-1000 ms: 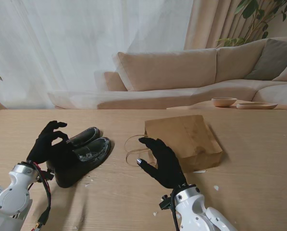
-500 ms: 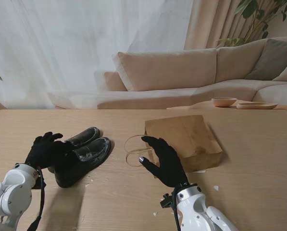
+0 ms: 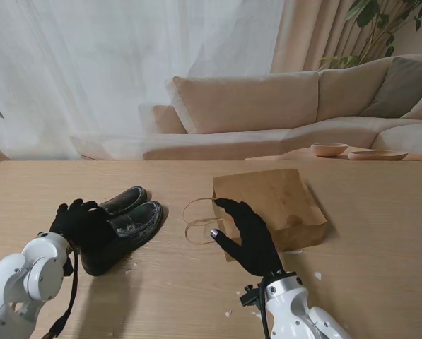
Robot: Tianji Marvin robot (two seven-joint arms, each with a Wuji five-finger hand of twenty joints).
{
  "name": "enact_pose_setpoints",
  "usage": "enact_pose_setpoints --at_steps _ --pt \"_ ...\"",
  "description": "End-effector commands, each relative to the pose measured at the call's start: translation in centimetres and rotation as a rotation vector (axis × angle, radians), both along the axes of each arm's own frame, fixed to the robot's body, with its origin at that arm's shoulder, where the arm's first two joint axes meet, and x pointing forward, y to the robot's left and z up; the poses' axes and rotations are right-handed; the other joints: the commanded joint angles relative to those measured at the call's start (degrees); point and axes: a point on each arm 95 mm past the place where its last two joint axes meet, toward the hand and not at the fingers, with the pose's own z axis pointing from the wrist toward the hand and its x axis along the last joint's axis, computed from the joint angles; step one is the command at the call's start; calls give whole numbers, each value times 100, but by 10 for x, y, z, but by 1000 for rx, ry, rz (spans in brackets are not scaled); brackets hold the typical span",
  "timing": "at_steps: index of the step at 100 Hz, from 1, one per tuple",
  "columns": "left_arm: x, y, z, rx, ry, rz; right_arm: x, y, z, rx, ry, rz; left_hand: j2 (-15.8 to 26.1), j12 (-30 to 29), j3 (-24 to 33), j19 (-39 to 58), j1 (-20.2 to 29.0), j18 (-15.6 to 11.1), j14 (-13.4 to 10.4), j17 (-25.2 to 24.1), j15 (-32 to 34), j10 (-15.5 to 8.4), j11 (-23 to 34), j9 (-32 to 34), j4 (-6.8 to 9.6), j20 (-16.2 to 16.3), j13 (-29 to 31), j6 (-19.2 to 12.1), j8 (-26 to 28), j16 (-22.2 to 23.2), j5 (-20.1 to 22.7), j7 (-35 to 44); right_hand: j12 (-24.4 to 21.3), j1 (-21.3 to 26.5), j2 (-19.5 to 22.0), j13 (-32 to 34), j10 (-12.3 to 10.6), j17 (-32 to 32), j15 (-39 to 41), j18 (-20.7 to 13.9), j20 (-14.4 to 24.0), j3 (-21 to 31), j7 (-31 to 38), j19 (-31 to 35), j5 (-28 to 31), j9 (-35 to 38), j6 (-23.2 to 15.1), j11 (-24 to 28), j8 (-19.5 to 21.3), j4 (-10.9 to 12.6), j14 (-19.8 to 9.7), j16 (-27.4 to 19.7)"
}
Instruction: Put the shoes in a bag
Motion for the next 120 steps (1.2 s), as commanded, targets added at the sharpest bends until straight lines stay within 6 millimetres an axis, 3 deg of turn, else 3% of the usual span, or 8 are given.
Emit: enact_pose_setpoints --at_steps 1,28,47,66,76,87,103,120 --pt "4 -5 1 -7 18 -5 -3 3 1 15 8 9 -133 -2 144 -203 -255 -76 -91 -12 -151 -87 -157 -175 -123 -130 -67 85 -96 -75 -33 -139 4 68 -82 -32 -185 1 32 6 70 68 32 81 -7 -114 34 82 -53 217 -152 34" --pt "15 -16 -7 29 78 15 -3 1 2 22 5 1 -48 -10 185 -208 -244 -89 -99 -6 -161 -112 -229 -198 -136 -165 -66 -76 -175 -135 196 -277 4 66 -88 -31 -181 1 36 7 69 70 41 81 -7 -113 43 83 -67 216 -156 31" --pt "18 -20 -12 53 80 24 -3 0 2 23 5 -3 53 -70 114 -224 -79 -139 -146 1 -210 -266 -235 -131 -114 -197 -68 -450 4 -223 981 129 4 65 -92 -37 -184 2 36 11 68 72 48 81 -6 -113 45 83 -75 215 -149 30" --pt "15 -21 -13 59 55 31 -3 -1 2 24 4 -6 200 -680 -126 -333 71 -206 -268 39 -351 -540 -89 13 -94 -428 -65 -426 127 -767 1949 528 4 64 -93 -32 -183 -1 37 10 68 73 52 81 -7 -109 44 83 -82 214 -149 29" --pt "14 -21 -12 78 36 25 -3 -1 2 25 4 -6 207 -1048 -124 -387 68 -225 -368 52 -409 -722 -285 -24 -91 -572 -87 -632 -10 -1145 1836 246 4 58 -94 -35 -182 -2 36 9 67 71 55 81 -8 -112 45 83 -85 213 -148 28" --pt "15 -20 -12 79 27 25 -4 -1 2 25 2 -6 191 -1230 -149 -438 55 -274 -448 60 -458 -906 -627 -196 -90 -692 -111 -925 -199 -1380 1188 -194 2 65 -94 -35 -183 -1 36 8 67 77 58 81 -9 -113 45 80 -89 214 -147 28" --pt "12 -19 -9 101 14 33 -4 -1 2 26 -1 -8 216 -1145 -221 -525 -28 -249 -453 65 -474 -860 -805 -275 -105 -863 -122 -1046 -269 -1584 830 -300 6 63 -99 -35 -180 1 37 18 66 78 64 82 -5 -109 51 87 -94 213 -148 28" --pt "9 -17 -4 137 -45 59 -4 -1 3 27 -1 -8 126 -815 -174 -529 -209 -137 -388 67 -463 -527 -955 -388 -109 -1070 -127 97 -364 -1638 643 -443 0 56 -100 -34 -160 1 37 15 65 78 68 82 -7 -121 56 75 -101 211 -146 27"
